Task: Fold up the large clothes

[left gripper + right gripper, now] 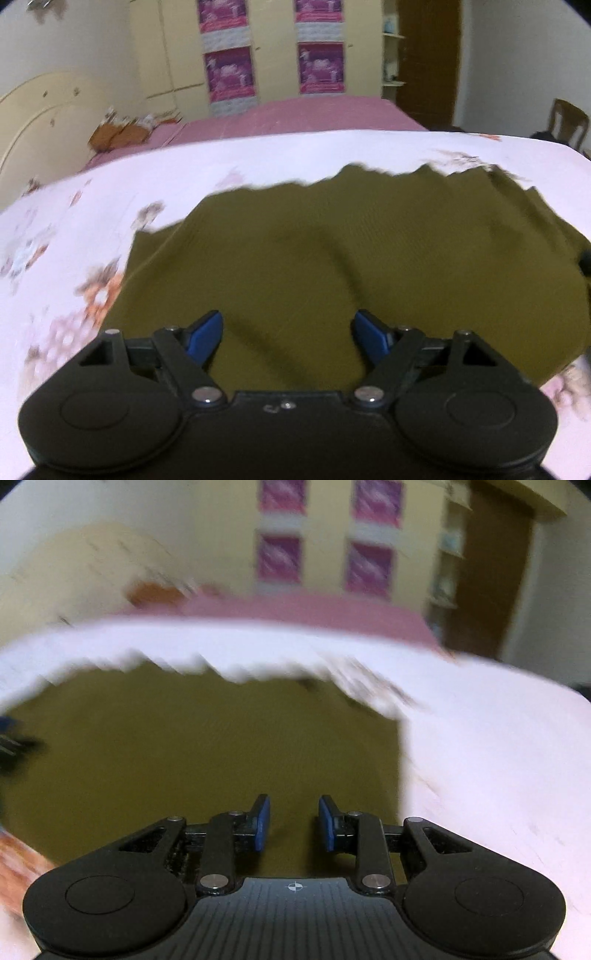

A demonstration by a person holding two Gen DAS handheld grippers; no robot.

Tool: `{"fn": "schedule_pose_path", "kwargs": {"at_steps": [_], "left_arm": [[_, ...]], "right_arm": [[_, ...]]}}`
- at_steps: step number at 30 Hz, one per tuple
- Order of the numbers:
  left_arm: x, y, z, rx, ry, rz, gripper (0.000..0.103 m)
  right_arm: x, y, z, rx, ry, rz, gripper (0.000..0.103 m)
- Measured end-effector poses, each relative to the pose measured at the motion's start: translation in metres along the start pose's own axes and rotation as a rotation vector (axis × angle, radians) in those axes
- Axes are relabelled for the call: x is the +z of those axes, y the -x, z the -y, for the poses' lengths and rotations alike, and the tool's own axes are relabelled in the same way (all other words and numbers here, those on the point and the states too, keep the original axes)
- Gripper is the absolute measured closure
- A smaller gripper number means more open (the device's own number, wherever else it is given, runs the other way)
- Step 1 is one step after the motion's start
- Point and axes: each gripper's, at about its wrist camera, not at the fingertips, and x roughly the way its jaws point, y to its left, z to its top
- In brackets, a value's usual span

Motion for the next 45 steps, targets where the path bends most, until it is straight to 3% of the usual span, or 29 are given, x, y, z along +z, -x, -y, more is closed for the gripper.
{"fn": "schedule_pose_path", "kwargs": {"at_steps": [3, 6, 9, 11, 14, 16, 17, 18, 19, 23, 29, 31, 33, 37, 41, 44, 45], "left_arm": [[-0.013, 0.002, -0.024, -0.036, 0.095, 0.001, 0.016], [-0.016, 0.013, -0.030, 0.003, 0.099, 0.022, 0.017], [-0.019, 0.028, -0.043, 0.129, 0.107, 0.018, 0.016], [-0.030, 0.050, -0.063, 0.197, 0.169, 0.041, 0.015], [-0.051, 0.079, -0.091, 0.138, 0.349, 0.060, 0.017], [-0.065, 0.086, -0.098, 0.070, 0.457, 0.049, 0.021], [-0.071, 0.085, -0.102, 0.016, 0.531, 0.041, 0.023], [-0.077, 0.083, -0.103, -0.041, 0.603, 0.037, 0.028], [-0.080, 0.080, -0.104, -0.077, 0.654, 0.038, 0.032], [-0.079, 0.052, -0.104, -0.137, 0.788, 0.039, 0.032], [-0.072, 0.026, -0.117, -0.138, 0.904, 0.083, 0.037], [-0.072, 0.019, -0.122, -0.130, 0.917, 0.088, 0.067], [-0.076, 0.013, -0.126, -0.150, 0.921, 0.087, 0.090], [-0.072, 0.033, -0.119, -0.173, 0.855, 0.172, 0.092], [-0.065, 0.036, -0.118, -0.165, 0.811, 0.145, 0.092], [-0.052, 0.049, -0.108, -0.180, 0.753, 0.197, 0.092], [-0.047, 0.056, -0.103, -0.190, 0.723, 0.218, 0.092]], "right_arm": [[-0.009, 0.005, 0.006, 0.020, 0.019, 0.029, 0.076], [-0.007, 0.007, 0.002, 0.012, 0.034, 0.027, 0.075], [-0.007, 0.014, 0.009, 0.018, -0.007, 0.024, 0.075], [-0.012, 0.031, 0.013, -0.007, -0.041, 0.052, 0.074], [-0.015, 0.057, 0.011, 0.019, -0.064, 0.130, 0.033], [-0.014, 0.070, 0.000, 0.075, -0.070, 0.161, 0.034], [-0.012, 0.075, -0.007, 0.122, -0.080, 0.177, 0.052], [-0.009, 0.078, -0.015, 0.173, -0.082, 0.181, 0.088], [-0.004, 0.079, -0.025, 0.206, -0.081, 0.171, 0.099], [0.011, 0.075, -0.065, 0.280, -0.067, 0.171, 0.103], [0.024, 0.048, -0.105, 0.319, -0.109, 0.117, 0.103], [0.026, 0.038, -0.111, 0.318, -0.105, 0.107, 0.103], [0.025, 0.019, -0.114, 0.290, -0.115, 0.048, 0.103], [0.022, 0.000, -0.112, 0.258, -0.140, 0.002, 0.103], [0.028, 0.031, -0.106, 0.284, -0.187, 0.073, 0.103], [0.020, 0.007, -0.114, 0.280, -0.151, -0.031, 0.103], [0.017, 0.001, -0.113, 0.282, -0.156, -0.014, 0.103]]}}
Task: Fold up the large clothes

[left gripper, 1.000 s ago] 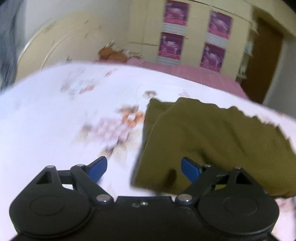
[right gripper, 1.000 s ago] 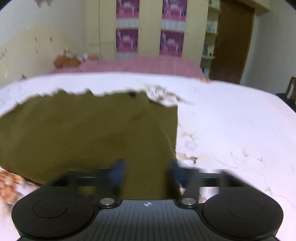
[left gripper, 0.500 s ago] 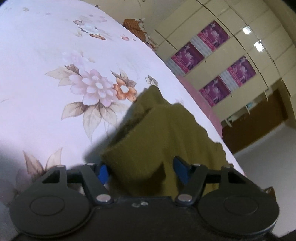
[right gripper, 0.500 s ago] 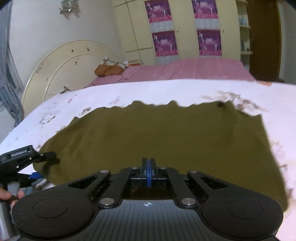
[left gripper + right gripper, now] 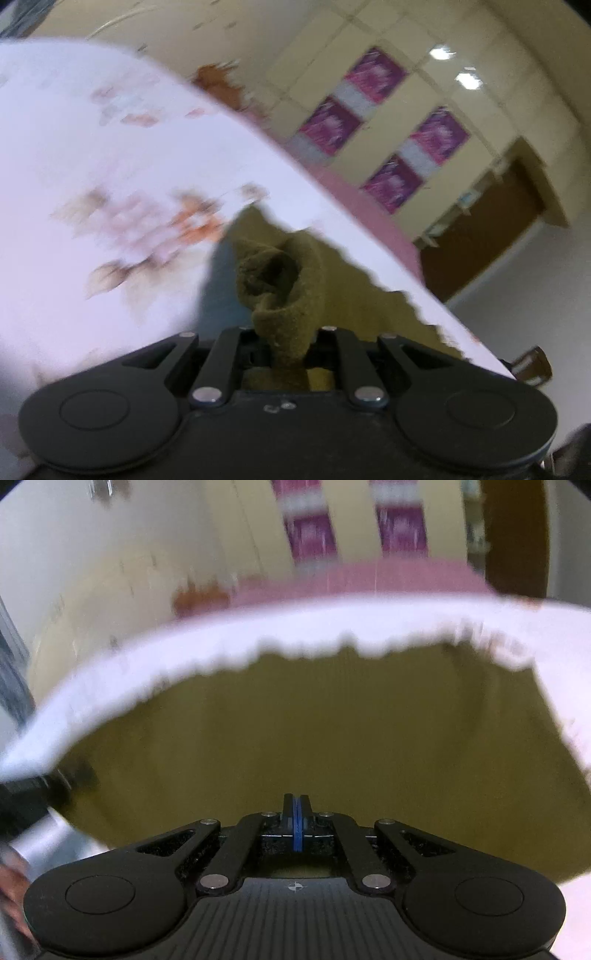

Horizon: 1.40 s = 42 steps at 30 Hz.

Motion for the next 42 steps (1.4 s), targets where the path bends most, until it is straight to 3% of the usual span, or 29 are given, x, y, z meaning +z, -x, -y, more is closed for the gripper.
{"fn": "schedule_pose_path", "kwargs": {"at_steps": [6, 13, 19, 22, 26, 29, 32, 33, 35, 36, 39, 40, 42], "left_arm": [[0.002, 0.004, 0.088, -0.103, -0.227, 0.008, 0.093], [-0.031, -0.015, 0.199, -0.205, -0.400, -0.047, 0.093], [-0.090, -0.056, 0.290, -0.284, -0.511, -0.155, 0.093], [-0.132, -0.083, 0.321, -0.282, -0.568, -0.248, 0.093], [-0.176, -0.111, 0.327, -0.273, -0.567, -0.353, 0.093], [-0.190, -0.117, 0.322, -0.270, -0.583, -0.380, 0.093], [-0.196, -0.137, 0.307, -0.239, -0.552, -0.470, 0.093], [-0.194, -0.134, 0.305, -0.252, -0.561, -0.466, 0.087], [-0.185, -0.121, 0.304, -0.281, -0.573, -0.464, 0.045], [-0.178, -0.107, 0.303, -0.300, -0.573, -0.476, 0.016], [-0.144, -0.064, 0.292, -0.380, -0.522, -0.461, 0.022], [-0.128, -0.053, 0.282, -0.382, -0.488, -0.429, 0.024], [-0.089, -0.042, 0.253, -0.313, -0.441, -0.288, 0.027]], "right_arm": [[0.005, 0.009, 0.021, 0.076, -0.087, 0.022, 0.103], [0.017, 0.076, 0.093, 0.104, -0.273, 0.175, 0.103], [0.005, 0.126, 0.195, 0.012, -0.407, 0.233, 0.103], [-0.003, 0.139, 0.232, 0.019, -0.464, 0.220, 0.103], [-0.012, 0.153, 0.261, 0.065, -0.506, 0.223, 0.103], [-0.006, 0.159, 0.265, 0.103, -0.486, 0.228, 0.103], [0.002, 0.159, 0.262, 0.125, -0.455, 0.227, 0.103], [0.006, 0.158, 0.259, 0.133, -0.441, 0.220, 0.103], [0.013, 0.154, 0.255, 0.149, -0.417, 0.212, 0.103], [0.017, 0.152, 0.251, 0.161, -0.403, 0.210, 0.103], [0.030, 0.143, 0.241, 0.194, -0.362, 0.204, 0.103], [0.035, 0.137, 0.238, 0.206, -0.352, 0.198, 0.103], [0.043, 0.121, 0.234, 0.227, -0.344, 0.172, 0.102]]}}
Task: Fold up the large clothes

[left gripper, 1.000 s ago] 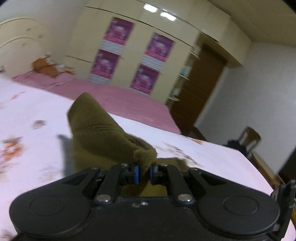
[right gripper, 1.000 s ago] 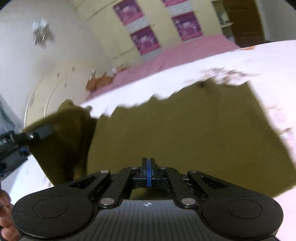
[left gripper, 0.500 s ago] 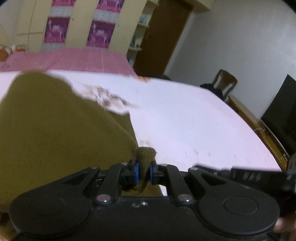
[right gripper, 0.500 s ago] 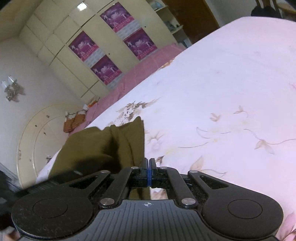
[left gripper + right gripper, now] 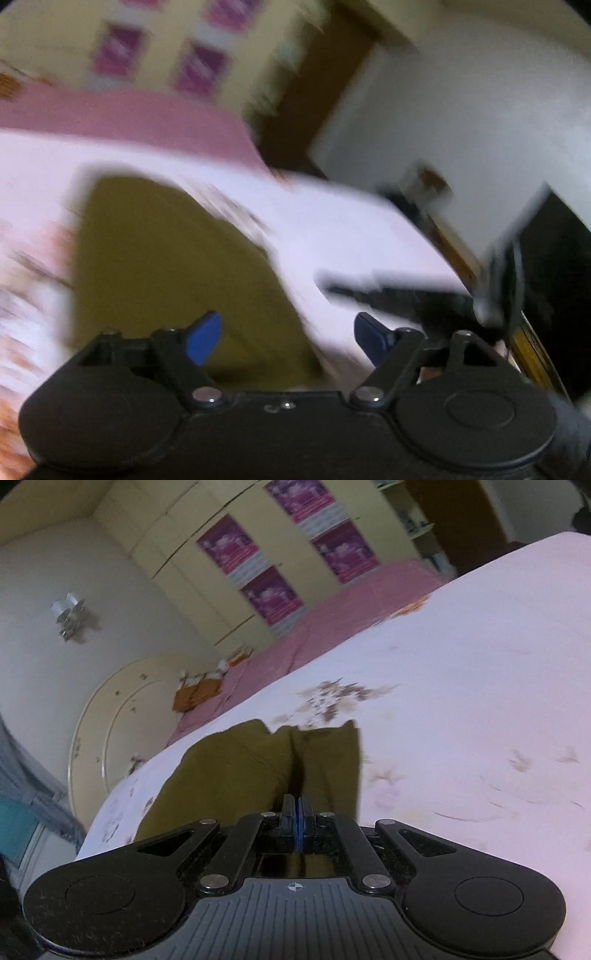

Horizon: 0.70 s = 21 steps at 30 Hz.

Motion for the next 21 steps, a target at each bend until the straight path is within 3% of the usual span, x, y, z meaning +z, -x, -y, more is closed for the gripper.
{"fn": "schedule_pose_path", "kwargs": {"at_steps": [1, 2, 3, 4, 5, 6, 8, 9, 13, 14, 15, 18, 21], "left_arm": [[0.008, 0.006, -0.020, 0.067, 0.013, 0.048, 0.030], [0.016, 0.010, -0.043, 0.131, 0.041, 0.080, 0.031], [0.022, 0.011, -0.067, 0.156, 0.085, 0.110, 0.035], [0.026, 0.007, -0.085, 0.167, 0.123, 0.122, 0.038], [0.029, 0.000, -0.101, 0.167, 0.154, 0.120, 0.039], [0.029, -0.010, -0.112, 0.162, 0.171, 0.103, 0.047], [0.027, -0.027, -0.126, 0.143, 0.187, 0.073, 0.049], [0.024, -0.034, -0.131, 0.125, 0.199, 0.057, 0.052], [0.005, -0.049, -0.137, 0.090, 0.203, -0.005, 0.055], [0.004, -0.052, -0.131, 0.089, 0.195, -0.006, 0.056], [0.003, -0.053, -0.127, 0.083, 0.183, 0.001, 0.057], [0.007, -0.056, -0.109, 0.067, 0.104, 0.011, 0.057], [0.010, -0.062, -0.079, 0.085, -0.016, -0.009, 0.057]], "right_arm": [[0.002, -0.008, -0.002, 0.007, 0.004, -0.012, 0.102], [0.003, -0.014, -0.003, 0.012, 0.004, -0.018, 0.088], [0.005, -0.019, -0.003, 0.013, -0.004, -0.016, 0.038], [0.006, -0.021, -0.004, 0.017, -0.010, 0.006, 0.023], [0.007, -0.022, -0.006, 0.039, -0.002, 0.022, 0.021], [0.009, -0.026, -0.007, 0.049, -0.004, 0.009, 0.021], [0.013, -0.038, -0.011, 0.073, -0.013, -0.036, 0.021], [0.013, -0.046, -0.013, 0.078, -0.012, -0.055, 0.029], [0.012, -0.091, -0.018, 0.097, -0.047, -0.190, 0.037], [0.011, -0.099, -0.024, 0.098, -0.013, -0.214, 0.067], [0.009, -0.101, -0.030, 0.109, 0.020, -0.220, 0.087], [0.009, -0.077, -0.054, 0.100, 0.148, -0.139, 0.088], [0.005, -0.028, -0.067, 0.022, 0.296, -0.019, 0.088]]}}
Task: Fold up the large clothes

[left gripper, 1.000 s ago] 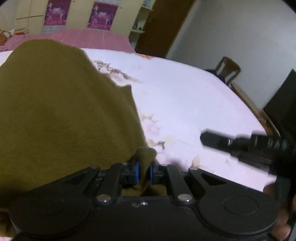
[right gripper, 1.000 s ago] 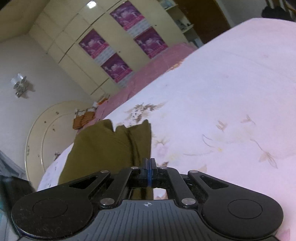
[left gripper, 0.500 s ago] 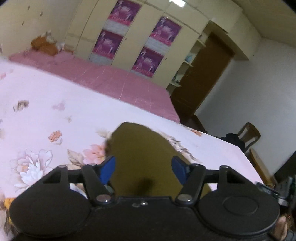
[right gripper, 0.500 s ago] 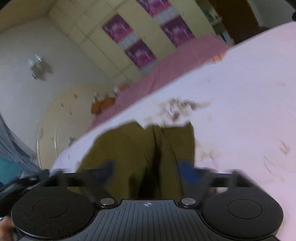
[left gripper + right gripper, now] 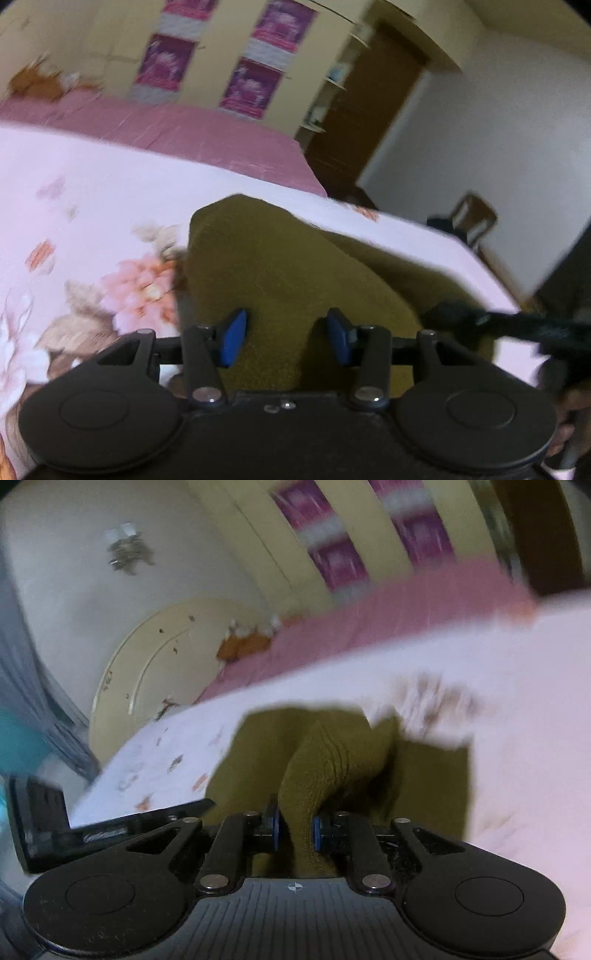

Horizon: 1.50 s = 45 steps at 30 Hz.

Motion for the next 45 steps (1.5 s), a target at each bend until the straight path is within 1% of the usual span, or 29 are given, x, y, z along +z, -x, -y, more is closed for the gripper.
{"fn": "schedule_pose_path", "kwargs": {"at_steps": [1, 2, 4, 5, 6, 8, 9, 10, 11, 12, 14, 15, 16, 17, 18, 21, 23, 24, 26, 28, 29, 31, 34, 36, 38, 40, 42, 43, 45], "left_arm": [[-0.001, -0.003, 0.011, 0.027, -0.055, -0.013, 0.056], [-0.003, -0.016, 0.024, 0.085, -0.136, -0.046, 0.055], [-0.013, -0.034, 0.044, 0.185, -0.287, -0.110, 0.054], [-0.014, -0.037, 0.048, 0.203, -0.318, -0.110, 0.054], [-0.012, -0.035, 0.048, 0.207, -0.309, -0.120, 0.055], [-0.009, -0.030, 0.047, 0.198, -0.306, -0.136, 0.055], [-0.007, -0.027, 0.044, 0.180, -0.296, -0.145, 0.055], [-0.003, -0.021, 0.041, 0.152, -0.276, -0.146, 0.056], [0.002, -0.013, 0.038, 0.135, -0.255, -0.132, 0.056], [0.009, 0.000, 0.037, 0.126, -0.242, -0.100, 0.055], [0.021, 0.011, 0.032, 0.117, -0.239, -0.034, 0.055], [0.026, 0.008, 0.031, 0.113, -0.237, -0.027, 0.055], [0.031, 0.002, 0.031, 0.106, -0.240, -0.029, 0.055], [0.034, -0.002, 0.033, 0.102, -0.245, -0.030, 0.055], [0.037, -0.011, 0.036, 0.099, -0.248, -0.033, 0.055], [0.032, -0.043, 0.034, 0.123, -0.246, -0.109, 0.054], [0.018, -0.063, 0.029, 0.150, -0.254, -0.164, 0.053], [0.016, -0.065, 0.029, 0.151, -0.242, -0.160, 0.053], [0.019, -0.067, 0.033, 0.162, -0.255, -0.174, 0.053], [0.022, -0.058, 0.036, 0.158, -0.271, -0.169, 0.055], [0.023, -0.044, 0.040, 0.149, -0.285, -0.148, 0.056], [0.020, -0.015, 0.041, 0.110, -0.275, -0.106, 0.055], [0.005, 0.034, 0.043, 0.090, -0.245, -0.047, 0.055], [-0.010, 0.053, 0.045, 0.082, -0.232, -0.050, 0.055], [-0.027, 0.058, 0.046, 0.090, -0.225, -0.083, 0.057], [-0.045, 0.054, 0.043, 0.097, -0.198, -0.120, 0.056], [-0.061, 0.048, 0.042, 0.126, -0.190, -0.129, 0.055], [-0.067, 0.045, 0.041, 0.136, -0.176, -0.128, 0.055], [-0.071, 0.041, 0.041, 0.166, -0.193, -0.125, 0.055]], "right_arm": [[-0.007, 0.010, 0.006, -0.049, 0.001, 0.012, 0.088], [-0.017, 0.008, 0.017, -0.088, -0.012, -0.003, 0.088], [-0.043, -0.025, 0.052, -0.118, -0.094, -0.135, 0.088], [-0.052, -0.034, 0.068, -0.087, -0.151, -0.139, 0.086], [-0.052, -0.034, 0.074, -0.066, -0.187, -0.126, 0.086], [-0.045, -0.027, 0.072, -0.064, -0.181, -0.120, 0.086], [-0.043, -0.023, 0.069, -0.065, -0.160, -0.123, 0.082], [-0.043, -0.018, 0.068, -0.076, -0.149, -0.131, 0.072], [-0.041, -0.009, 0.066, -0.115, -0.140, -0.119, 0.048], [-0.037, 0.000, 0.064, -0.150, -0.120, -0.075, 0.046], [-0.025, 0.021, 0.063, -0.151, -0.102, 0.000, 0.046], [-0.017, 0.023, 0.061, -0.142, -0.093, 0.017, 0.049], [-0.009, 0.019, 0.058, -0.135, -0.065, 0.024, 0.056], [-0.002, 0.010, 0.053, -0.140, -0.033, 0.012, 0.069], [0.004, -0.005, 0.047, -0.146, -0.003, -0.006, 0.072], [0.005, -0.051, 0.046, -0.179, 0.026, -0.084, 0.072], [-0.009, -0.087, 0.055, -0.242, 0.047, -0.217, 0.072], [-0.019, -0.093, 0.058, -0.247, 0.063, -0.223, 0.072], [-0.020, -0.092, 0.060, -0.253, 0.078, -0.211, 0.072], [-0.016, -0.087, 0.058, -0.259, 0.081, -0.218, 0.072], [-0.014, -0.077, 0.053, -0.268, 0.084, -0.202, 0.072], [-0.011, -0.048, 0.038, -0.269, 0.113, -0.124, 0.072], [-0.018, 0.001, 0.012, -0.191, 0.148, -0.051, 0.072], [-0.029, 0.010, 0.000, -0.150, 0.144, -0.071, 0.072], [-0.048, 0.009, -0.009, -0.132, 0.159, -0.107, 0.072], [-0.067, -0.001, -0.012, -0.147, 0.165, -0.163, 0.072], [-0.087, -0.017, -0.006, -0.189, 0.146, -0.245, 0.072], [-0.096, -0.023, -0.003, -0.205, 0.145, -0.255, 0.072], [-0.103, -0.026, -0.001, -0.207, 0.151, -0.224, 0.072]]}}
